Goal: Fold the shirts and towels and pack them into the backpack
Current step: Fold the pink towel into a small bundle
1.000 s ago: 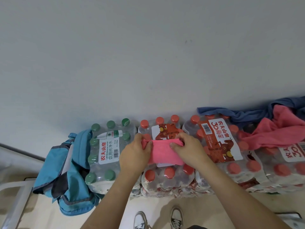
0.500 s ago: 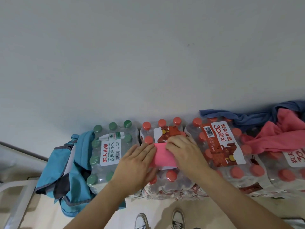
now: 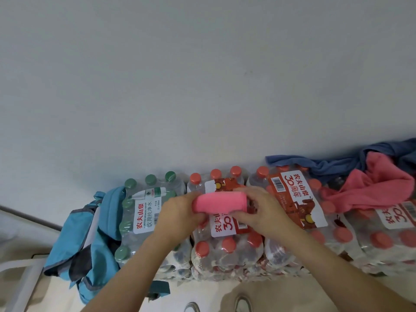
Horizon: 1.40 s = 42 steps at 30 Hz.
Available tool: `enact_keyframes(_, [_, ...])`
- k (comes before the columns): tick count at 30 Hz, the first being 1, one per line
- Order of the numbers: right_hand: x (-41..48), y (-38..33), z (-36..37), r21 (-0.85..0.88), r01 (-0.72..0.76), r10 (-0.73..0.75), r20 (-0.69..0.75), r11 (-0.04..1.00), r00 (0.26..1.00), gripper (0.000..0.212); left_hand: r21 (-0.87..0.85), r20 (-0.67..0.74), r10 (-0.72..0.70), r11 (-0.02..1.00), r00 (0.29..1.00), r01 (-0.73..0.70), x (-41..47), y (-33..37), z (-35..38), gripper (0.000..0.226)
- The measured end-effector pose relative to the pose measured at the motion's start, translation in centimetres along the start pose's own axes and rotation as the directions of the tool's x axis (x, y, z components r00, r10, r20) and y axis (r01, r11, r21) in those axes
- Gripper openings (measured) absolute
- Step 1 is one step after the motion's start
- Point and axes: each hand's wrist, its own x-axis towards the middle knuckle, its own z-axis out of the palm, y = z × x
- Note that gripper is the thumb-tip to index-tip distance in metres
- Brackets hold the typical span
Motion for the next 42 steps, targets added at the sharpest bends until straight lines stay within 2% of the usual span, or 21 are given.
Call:
enact_keyframes(1, [0.1, -0.8, -0.4, 0.292, -0.101, 0.103, 0.007, 0.951, 0.995, 0.042, -0.25, 0.023, -0.07, 0.966, 0.997, 0.074, -0.3, 0.7, -0.5, 0.021])
enact_keyframes(2, [0.1, -1.6, -0.7, 0.544, -0.174, 0.172, 0.056, 0.821, 0.984, 0.037, -0.493, 0.085, -0.113, 0.859, 0.99, 0.14, -0.8, 1.5, -0.8, 0.016])
enact_keyframes(3, [0.1, -2.2, -0.9, 0.699, -0.202, 0.183, 0.104, 0.686, 0.978, 0.038, -0.674, 0.15, -0.132, 0.711, 0.98, 0.199, -1.3, 2.1, -0.8, 0.015])
enact_keyframes(4, [0.2, -2.5, -0.7, 0.772, -0.208, 0.169, 0.132, 0.6, 0.977, 0.042, -0.781, 0.208, -0.143, 0.572, 0.968, 0.252, -1.9, 2.5, -0.5, 0.017])
enact_keyframes(6, [0.1, -3.1, 0.0, 0.786, -0.21, 0.163, 0.14, 0.581, 0.977, 0.054, -0.858, 0.289, -0.166, 0.392, 0.943, 0.332, -2.7, 2.7, 0.7, 0.029])
enact_keyframes(9, [-0.2, -3.2, 1.0, 0.763, -0.255, 0.228, 0.145, 0.594, 0.963, 0.05, -0.866, 0.349, -0.215, 0.298, 0.912, 0.401, -3.7, 2.6, 2.1, 0.047])
enact_keyframes(12, [-0.8, -3.3, 1.5, 0.818, -0.363, 0.262, 0.268, 0.447, 0.927, 0.048, -0.897, 0.349, -0.225, 0.201, 0.91, 0.394, -4.5, 2.5, 2.4, 0.036])
enact_keyframes(13, [-0.9, -3.4, 1.6, 0.83, -0.351, 0.256, 0.26, 0.433, 0.931, 0.047, -0.894, 0.344, -0.221, 0.221, 0.913, 0.391, -4.8, 2.5, 2.3, 0.034])
enact_keyframes(14, [-0.9, -3.5, 1.8, 0.823, -0.312, 0.255, 0.211, 0.475, 0.944, 0.045, -0.882, 0.336, -0.213, 0.271, 0.917, 0.386, -5.1, 2.4, 2.2, 0.035])
enact_keyframes(17, [-1.2, -4.3, 2.0, 0.594, -0.172, 0.2, 0.02, 0.786, 0.98, 0.043, -0.835, 0.267, -0.161, 0.453, 0.95, 0.312, -5.7, 1.7, 1.3, 0.05])
enact_keyframes(19, [-1.6, -5.4, 1.9, 0.362, -0.066, 0.071, -0.002, 0.93, 0.997, 0.042, -0.864, 0.153, -0.133, 0.463, 0.979, 0.198, -5.7, 0.9, -0.2, 0.064])
enact_keyframes(20, [-1.8, -6.1, 2.0, 0.286, -0.015, 0.012, 0.014, 0.958, 1.0, 0.042, -0.88, 0.1, -0.144, 0.45, 0.984, 0.155, -5.7, 0.4, -1.2, 0.069])
enact_keyframes(22, [-1.9, -7.6, 2.2, 0.24, 0.073, -0.089, 0.054, 0.968, 0.995, 0.042, -0.895, 0.037, -0.162, 0.434, 0.986, 0.105, -5.7, -0.6, -3.3, 0.068])
enact_keyframes(25, [-1.8, -10.3, 3.4, 0.142, 0.203, -0.22, 0.114, 0.969, 0.969, 0.043, -0.872, -0.061, -0.221, 0.486, 0.973, 0.055, -6.7, -2.1, -5.3, 0.052])
enact_keyframes(28, [-1.5, -13.1, 5.3, 0.035, 0.298, -0.299, 0.152, 0.954, 0.942, 0.04, -0.879, -0.199, -0.359, 0.477, 0.912, -0.004, -8.5, -3.7, -6.0, 0.047])
enact_keyframes(30, [-1.1, -14.7, 7.1, 0.128, 0.279, -0.294, 0.127, 0.952, 0.947, 0.039, -0.925, -0.236, -0.46, 0.377, 0.856, -0.053, -9.8, -4.8, -6.2, 0.052])
enact_keyframes(32, [-0.7, -16.1, 9.3, 0.349, 0.136, -0.191, 0.128, 0.927, 0.973, 0.042, -0.95, -0.222, -0.504, 0.304, 0.835, -0.069, -11.5, -5.9, -6.3, 0.066])
enact_keyframes(34, [-0.2, -17.5, 11.8, 0.531, 0.02, -0.105, 0.13, 0.847, 0.986, 0.044, -0.94, -0.217, -0.495, 0.338, 0.841, -0.043, -13.3, -7.4, -6.2, 0.079])
enact_keyframes(37, [0.6, -19.7, 16.5, 0.572, -0.079, -0.032, 0.181, 0.816, 0.983, 0.043, -0.912, -0.234, -0.447, 0.409, 0.863, -0.036, -15.8, -11.0, -7.0, 0.067])
enact_keyframes(40, [1.3, -21.7, 21.6, 0.396, -0.053, -0.043, 0.228, 0.917, 0.973, 0.036, -0.808, -0.299, -0.425, 0.589, 0.854, 0.011, -17.4, -16.7, -8.6, 0.06])
enact_keyframes(42, [2.3, -22.9, 24.1, 0.098, 0.122, -0.141, 0.218, 0.988, 0.966, 0.027, -0.737, -0.34, -0.42, 0.675, 0.841, 0.039, -17.7, -21.0, -10.0, 0.061])
